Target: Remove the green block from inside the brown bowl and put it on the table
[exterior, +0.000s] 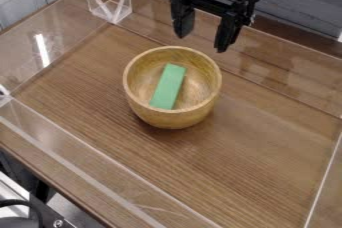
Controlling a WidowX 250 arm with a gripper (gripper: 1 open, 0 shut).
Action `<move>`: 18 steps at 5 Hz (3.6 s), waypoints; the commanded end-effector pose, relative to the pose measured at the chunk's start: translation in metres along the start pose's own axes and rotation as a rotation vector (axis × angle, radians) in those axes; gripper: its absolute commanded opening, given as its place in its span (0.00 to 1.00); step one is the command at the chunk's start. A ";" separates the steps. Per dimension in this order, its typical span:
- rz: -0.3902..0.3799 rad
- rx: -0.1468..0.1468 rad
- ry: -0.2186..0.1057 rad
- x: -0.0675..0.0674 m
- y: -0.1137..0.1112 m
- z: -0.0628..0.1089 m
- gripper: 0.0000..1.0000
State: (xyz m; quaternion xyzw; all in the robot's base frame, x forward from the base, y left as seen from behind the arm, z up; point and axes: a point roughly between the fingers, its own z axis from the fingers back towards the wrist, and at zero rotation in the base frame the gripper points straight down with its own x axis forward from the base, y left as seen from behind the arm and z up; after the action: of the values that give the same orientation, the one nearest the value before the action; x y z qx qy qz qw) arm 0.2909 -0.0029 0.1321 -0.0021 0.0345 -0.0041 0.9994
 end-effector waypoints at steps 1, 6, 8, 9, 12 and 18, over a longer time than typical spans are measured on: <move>0.030 -0.006 0.019 -0.005 0.010 -0.016 1.00; 0.086 -0.047 0.028 -0.020 0.038 -0.055 1.00; 0.085 -0.061 0.027 -0.018 0.039 -0.061 1.00; 0.083 -0.068 0.030 -0.017 0.040 -0.063 1.00; 0.074 -0.094 0.035 -0.016 0.044 -0.063 1.00; 0.042 -0.139 0.032 -0.013 0.045 -0.061 1.00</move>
State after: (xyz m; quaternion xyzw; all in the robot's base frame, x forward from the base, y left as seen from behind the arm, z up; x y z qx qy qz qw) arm 0.2638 0.0364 0.0611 -0.0735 0.0769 0.0158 0.9942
